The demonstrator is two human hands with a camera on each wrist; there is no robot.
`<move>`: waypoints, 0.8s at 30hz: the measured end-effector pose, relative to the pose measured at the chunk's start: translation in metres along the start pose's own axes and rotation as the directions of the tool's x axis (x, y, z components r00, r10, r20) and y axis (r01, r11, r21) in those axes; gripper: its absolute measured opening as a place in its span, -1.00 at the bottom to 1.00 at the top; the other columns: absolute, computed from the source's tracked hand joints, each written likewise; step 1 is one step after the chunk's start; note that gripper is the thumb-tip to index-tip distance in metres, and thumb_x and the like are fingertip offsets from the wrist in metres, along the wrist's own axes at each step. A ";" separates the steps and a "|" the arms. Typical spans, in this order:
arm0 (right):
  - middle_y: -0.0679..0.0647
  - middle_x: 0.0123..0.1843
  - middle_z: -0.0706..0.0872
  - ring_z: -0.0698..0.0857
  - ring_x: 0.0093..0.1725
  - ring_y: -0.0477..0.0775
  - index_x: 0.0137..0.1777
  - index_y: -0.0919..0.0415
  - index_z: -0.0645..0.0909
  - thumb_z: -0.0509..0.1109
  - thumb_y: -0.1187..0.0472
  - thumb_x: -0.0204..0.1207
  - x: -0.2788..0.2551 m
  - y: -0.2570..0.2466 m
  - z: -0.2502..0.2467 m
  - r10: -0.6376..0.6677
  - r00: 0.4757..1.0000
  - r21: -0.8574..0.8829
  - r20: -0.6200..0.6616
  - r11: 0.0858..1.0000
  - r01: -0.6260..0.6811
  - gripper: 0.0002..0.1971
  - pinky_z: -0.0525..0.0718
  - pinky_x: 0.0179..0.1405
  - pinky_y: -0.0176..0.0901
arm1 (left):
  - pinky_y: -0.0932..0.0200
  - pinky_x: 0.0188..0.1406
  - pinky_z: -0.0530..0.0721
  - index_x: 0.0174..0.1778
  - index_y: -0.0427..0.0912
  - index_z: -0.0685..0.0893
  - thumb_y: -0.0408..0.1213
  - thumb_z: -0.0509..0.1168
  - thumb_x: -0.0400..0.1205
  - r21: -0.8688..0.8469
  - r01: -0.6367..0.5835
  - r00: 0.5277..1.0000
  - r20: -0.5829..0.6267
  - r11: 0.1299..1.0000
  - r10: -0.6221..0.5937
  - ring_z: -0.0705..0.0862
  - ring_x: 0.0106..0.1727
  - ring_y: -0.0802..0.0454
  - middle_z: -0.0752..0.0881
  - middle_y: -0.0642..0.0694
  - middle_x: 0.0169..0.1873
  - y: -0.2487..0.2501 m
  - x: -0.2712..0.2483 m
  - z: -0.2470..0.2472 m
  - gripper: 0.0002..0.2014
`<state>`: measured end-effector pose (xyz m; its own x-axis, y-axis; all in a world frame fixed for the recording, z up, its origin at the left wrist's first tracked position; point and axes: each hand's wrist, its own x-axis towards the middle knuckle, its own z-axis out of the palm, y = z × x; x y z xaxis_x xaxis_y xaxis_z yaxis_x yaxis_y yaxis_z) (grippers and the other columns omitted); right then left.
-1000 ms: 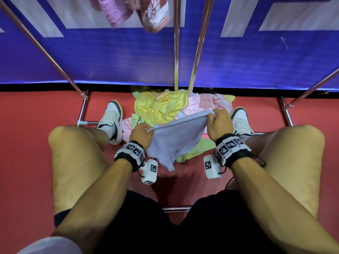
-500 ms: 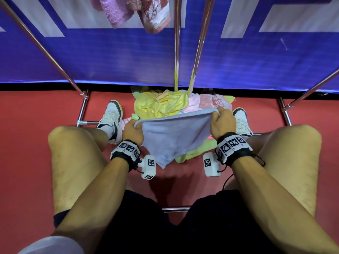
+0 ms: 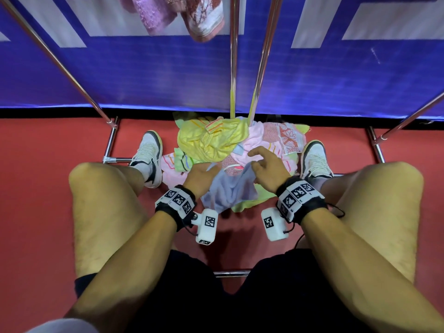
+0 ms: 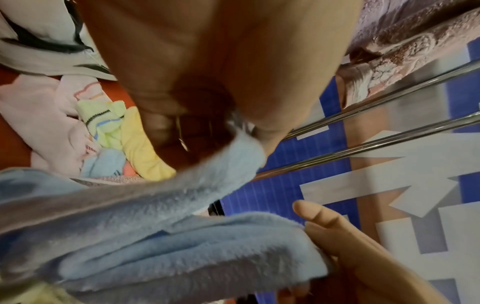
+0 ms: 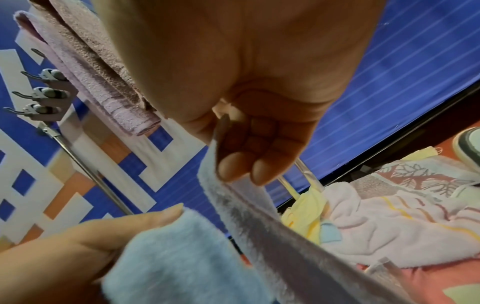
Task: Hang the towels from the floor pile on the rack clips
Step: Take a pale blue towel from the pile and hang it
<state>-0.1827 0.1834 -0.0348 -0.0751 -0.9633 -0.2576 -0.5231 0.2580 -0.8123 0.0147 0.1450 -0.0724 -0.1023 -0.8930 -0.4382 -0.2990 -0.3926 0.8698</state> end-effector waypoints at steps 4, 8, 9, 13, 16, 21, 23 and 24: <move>-0.08 -0.52 0.55 0.65 -0.46 0.21 -0.08 0.02 0.53 0.12 0.33 0.57 0.000 -0.006 0.004 -0.072 0.991 0.132 -0.112 0.987 0.086 -0.79 0.72 -0.28 0.15 | 0.23 -0.31 0.66 -0.20 -0.12 0.68 -0.33 0.31 0.71 -0.115 0.049 0.994 0.104 0.992 -0.038 0.60 -0.15 -0.02 0.64 -0.15 -0.21 0.009 -0.004 0.003 -0.83; 0.02 -0.28 0.69 0.69 -0.35 0.12 -0.14 -0.02 0.58 0.13 0.28 0.45 0.008 -0.008 -0.008 0.000 0.929 0.286 -0.371 0.951 0.114 -0.77 0.70 -0.29 0.01 | 0.10 -0.18 0.75 -0.03 -0.22 0.72 -0.39 0.28 0.72 -0.377 -0.011 1.000 -0.021 0.926 0.003 0.71 -0.11 -0.08 0.71 -0.23 -0.10 0.019 0.002 -0.007 -0.89; 0.05 -0.23 0.71 0.71 -0.31 0.10 -0.13 -0.01 0.61 0.16 0.28 0.40 0.009 -0.008 -0.011 0.025 0.927 0.314 -0.375 0.944 0.101 -0.77 0.70 -0.26 -0.01 | 0.17 -0.24 0.74 -0.03 -0.22 0.72 -0.40 0.27 0.72 -0.410 -0.028 0.999 -0.041 0.912 0.012 0.73 -0.14 -0.03 0.72 -0.22 -0.11 0.020 0.002 -0.009 -0.88; 0.17 -0.09 0.79 0.78 -0.13 0.31 -0.04 -0.13 0.65 0.25 0.24 0.27 0.009 -0.005 -0.005 -0.010 0.966 0.219 -0.259 0.973 0.069 -0.67 0.76 0.01 0.23 | 0.24 -0.29 0.73 0.01 -0.26 0.72 -0.48 0.21 0.73 -0.365 -0.030 0.999 -0.040 0.931 0.017 0.70 -0.09 -0.06 0.70 -0.24 -0.08 0.021 0.002 -0.008 -0.83; 0.14 -0.17 0.79 0.80 -0.15 0.21 0.17 0.15 0.69 0.22 0.41 0.45 0.004 -0.004 0.007 -0.110 0.989 0.047 -0.100 0.992 0.115 -0.63 0.74 0.06 0.21 | 0.25 -0.31 0.74 0.10 -0.36 0.70 -0.57 0.17 0.70 -0.259 -0.033 0.999 -0.014 0.965 0.030 0.66 -0.11 -0.09 0.68 -0.23 -0.11 0.017 -0.002 -0.001 -0.79; 0.13 -0.17 0.75 0.69 -0.20 0.17 0.06 0.22 0.77 0.33 0.38 0.57 0.002 -0.009 0.011 -0.235 0.971 -0.152 0.043 0.959 0.239 -0.79 0.66 -0.02 0.03 | 0.10 -0.27 0.67 0.11 -0.31 0.65 -0.63 0.38 0.56 -0.199 -0.063 0.996 0.046 0.978 0.074 0.68 -0.25 -0.12 0.73 -0.26 -0.20 0.019 -0.012 0.007 -0.75; 0.13 -0.08 0.61 0.60 -0.10 0.10 0.01 0.23 0.80 0.42 0.32 0.56 0.004 -0.008 0.012 -0.270 0.962 -0.145 0.040 0.951 0.272 -0.86 0.56 -0.07 -0.14 | 0.07 -0.20 0.66 0.02 -0.24 0.65 -0.60 0.42 0.55 -0.187 -0.072 0.996 0.041 0.980 0.081 0.67 -0.23 -0.15 0.73 -0.30 -0.21 0.020 -0.015 0.009 -0.78; 0.09 -0.02 0.53 0.54 -0.04 0.05 -0.01 0.23 0.82 0.46 0.28 0.55 0.005 -0.007 0.013 -0.271 0.962 -0.142 0.039 0.951 0.274 -0.88 0.50 -0.05 -0.23 | 0.05 -0.14 0.66 0.05 -0.27 0.66 -0.59 0.40 0.56 -0.187 -0.078 0.994 0.058 0.979 0.091 0.67 -0.18 -0.16 0.73 -0.32 -0.16 0.020 -0.016 0.009 -0.78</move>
<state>-0.1686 0.1781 -0.0370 0.1032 -0.9935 -0.0482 -0.6388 -0.0290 -0.7689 0.0014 0.1531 -0.0503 -0.1840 -0.9106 -0.3701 -0.1071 -0.3557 0.9284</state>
